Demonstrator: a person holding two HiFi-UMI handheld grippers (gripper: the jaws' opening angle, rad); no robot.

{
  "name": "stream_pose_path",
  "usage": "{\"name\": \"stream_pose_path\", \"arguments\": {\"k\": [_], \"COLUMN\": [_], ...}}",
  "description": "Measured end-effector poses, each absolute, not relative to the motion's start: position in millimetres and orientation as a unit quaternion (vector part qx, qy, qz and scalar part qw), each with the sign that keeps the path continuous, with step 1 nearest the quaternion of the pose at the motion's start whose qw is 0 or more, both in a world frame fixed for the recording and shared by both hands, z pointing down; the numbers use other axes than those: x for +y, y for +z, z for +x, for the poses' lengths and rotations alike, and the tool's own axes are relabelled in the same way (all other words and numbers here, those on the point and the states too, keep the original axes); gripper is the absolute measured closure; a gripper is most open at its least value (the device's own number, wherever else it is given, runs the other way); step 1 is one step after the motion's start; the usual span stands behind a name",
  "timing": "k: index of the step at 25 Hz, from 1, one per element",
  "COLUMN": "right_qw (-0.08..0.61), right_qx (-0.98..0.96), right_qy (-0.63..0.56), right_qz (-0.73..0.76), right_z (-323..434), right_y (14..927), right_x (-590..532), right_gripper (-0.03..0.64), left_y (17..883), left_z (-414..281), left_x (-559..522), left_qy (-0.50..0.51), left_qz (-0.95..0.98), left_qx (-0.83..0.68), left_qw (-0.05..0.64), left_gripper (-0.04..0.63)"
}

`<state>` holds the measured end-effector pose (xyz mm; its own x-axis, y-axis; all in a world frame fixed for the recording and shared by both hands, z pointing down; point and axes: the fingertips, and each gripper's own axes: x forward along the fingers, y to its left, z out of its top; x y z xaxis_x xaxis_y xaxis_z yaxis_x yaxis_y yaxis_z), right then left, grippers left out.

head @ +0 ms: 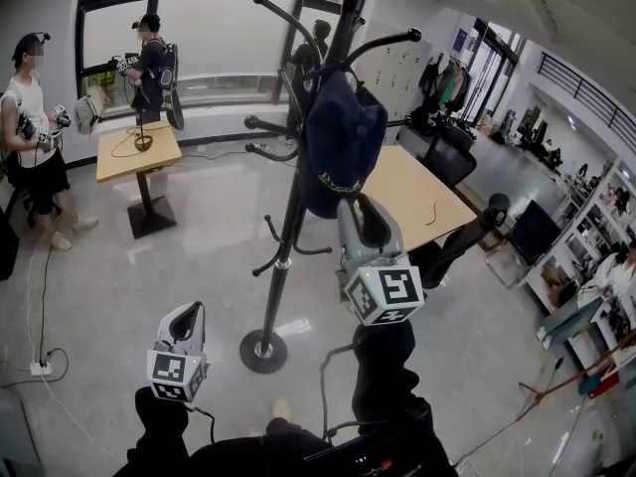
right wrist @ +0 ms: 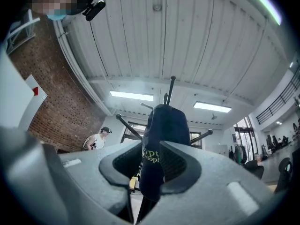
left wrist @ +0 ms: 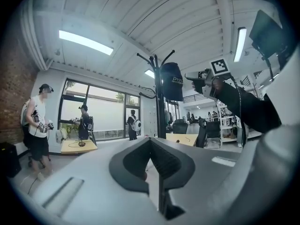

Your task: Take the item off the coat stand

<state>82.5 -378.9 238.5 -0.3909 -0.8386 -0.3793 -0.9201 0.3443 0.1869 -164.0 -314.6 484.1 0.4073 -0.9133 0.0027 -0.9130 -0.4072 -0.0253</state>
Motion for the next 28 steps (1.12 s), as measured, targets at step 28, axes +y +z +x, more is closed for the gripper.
{"name": "stream_pose_path", "arguments": {"k": [28], "right_qw": [0.091], "right_qx": [0.805], "right_qy": [0.194], "right_qz": [-0.554], "right_z": [72], "right_y": [207], "right_x": [-418], "right_gripper": [0.428], "left_y": [485], "left_z": [-183], "left_x": [-326], "left_qy": [0.002], "left_qz": [-0.824], "left_qx": [0.566], "left_qw": [0.012], "left_gripper": [0.594]}}
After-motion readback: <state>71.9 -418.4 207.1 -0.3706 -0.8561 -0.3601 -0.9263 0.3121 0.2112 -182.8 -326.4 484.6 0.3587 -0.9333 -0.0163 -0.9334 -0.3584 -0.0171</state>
